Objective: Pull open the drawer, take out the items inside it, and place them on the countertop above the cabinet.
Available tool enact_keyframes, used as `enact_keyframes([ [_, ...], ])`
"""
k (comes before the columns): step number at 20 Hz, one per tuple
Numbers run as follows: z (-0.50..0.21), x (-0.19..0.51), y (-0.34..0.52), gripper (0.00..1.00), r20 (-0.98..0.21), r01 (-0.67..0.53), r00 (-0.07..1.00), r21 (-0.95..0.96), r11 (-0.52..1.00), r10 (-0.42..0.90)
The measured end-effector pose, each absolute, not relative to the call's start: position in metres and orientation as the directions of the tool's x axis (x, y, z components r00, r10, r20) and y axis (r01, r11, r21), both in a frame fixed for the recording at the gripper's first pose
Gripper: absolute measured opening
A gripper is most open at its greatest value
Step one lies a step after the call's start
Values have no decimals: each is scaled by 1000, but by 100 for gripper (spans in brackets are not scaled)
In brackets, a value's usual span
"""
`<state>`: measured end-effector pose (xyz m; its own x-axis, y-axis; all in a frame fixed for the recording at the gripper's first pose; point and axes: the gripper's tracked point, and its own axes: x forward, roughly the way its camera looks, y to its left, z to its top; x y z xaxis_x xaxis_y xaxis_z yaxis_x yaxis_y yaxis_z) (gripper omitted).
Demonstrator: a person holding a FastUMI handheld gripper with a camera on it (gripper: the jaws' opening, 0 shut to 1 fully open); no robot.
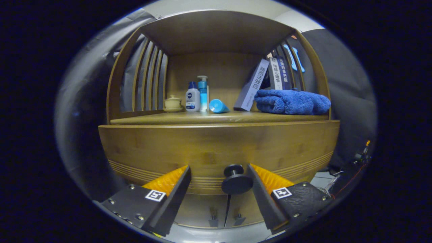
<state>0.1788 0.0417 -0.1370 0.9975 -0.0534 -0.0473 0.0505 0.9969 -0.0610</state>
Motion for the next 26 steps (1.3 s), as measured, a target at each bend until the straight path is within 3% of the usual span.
enact_keyframes([
  [10, -137, 185, 41, 100, -73, 47, 996, -74, 996, -52],
  [17, -157, 184, 38, 99, -154, 61, 986, -30, 998, -64],
  [22, -171, 154, 41, 99, -191, 60, 979, -32, 998, -65],
  [26, -143, 113, 40, 99, -179, 63, 981, -48, 997, -70],
])
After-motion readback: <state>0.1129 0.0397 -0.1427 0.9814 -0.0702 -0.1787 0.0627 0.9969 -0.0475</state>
